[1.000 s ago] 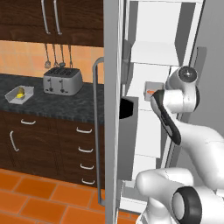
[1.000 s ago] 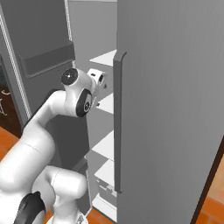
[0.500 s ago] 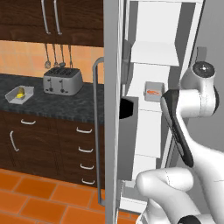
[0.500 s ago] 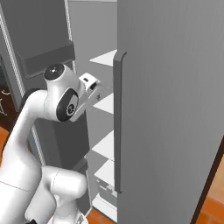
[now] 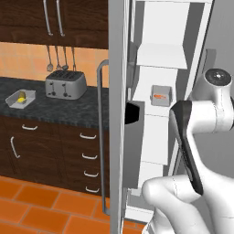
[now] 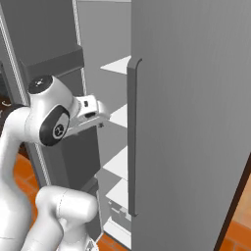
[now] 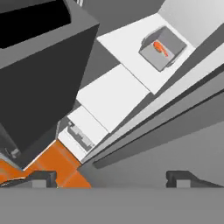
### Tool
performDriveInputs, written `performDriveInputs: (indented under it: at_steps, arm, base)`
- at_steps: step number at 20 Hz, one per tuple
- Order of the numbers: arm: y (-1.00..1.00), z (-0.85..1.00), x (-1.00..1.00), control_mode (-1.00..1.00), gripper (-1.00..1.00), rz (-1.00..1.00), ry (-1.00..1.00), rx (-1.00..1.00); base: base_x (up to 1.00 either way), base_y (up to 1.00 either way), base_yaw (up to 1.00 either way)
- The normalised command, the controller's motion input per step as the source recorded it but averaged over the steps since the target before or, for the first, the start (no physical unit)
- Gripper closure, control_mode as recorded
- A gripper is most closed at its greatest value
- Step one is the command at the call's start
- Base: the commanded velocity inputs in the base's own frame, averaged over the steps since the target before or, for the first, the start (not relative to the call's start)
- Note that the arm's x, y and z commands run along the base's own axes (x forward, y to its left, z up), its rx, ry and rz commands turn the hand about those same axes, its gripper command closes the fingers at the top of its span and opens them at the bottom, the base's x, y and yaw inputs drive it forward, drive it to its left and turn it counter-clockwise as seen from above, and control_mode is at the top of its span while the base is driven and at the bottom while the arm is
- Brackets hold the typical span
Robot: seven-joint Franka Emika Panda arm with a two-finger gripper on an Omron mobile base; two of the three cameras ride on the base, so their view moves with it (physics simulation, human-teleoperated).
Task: Take the meat container that has the shrimp and place it on the second highest rack of the freezer. Then take the vegetable container that has the potato and lemon and place it on the highest rack of the freezer.
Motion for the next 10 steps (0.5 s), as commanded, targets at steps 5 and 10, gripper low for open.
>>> performDriveInputs:
  at_steps: [5,10]
  arm:
    - [0.24,0.0,-0.68,-1.0,-1.0,-0.53,-0.04,0.44]
    - [0.23,0.0,-0.61,-1.0,-1.0,-0.47,-0.05,0.38]
  base:
    - [0.0,0.0,0.0]
    - [0.0,0.0,0.0]
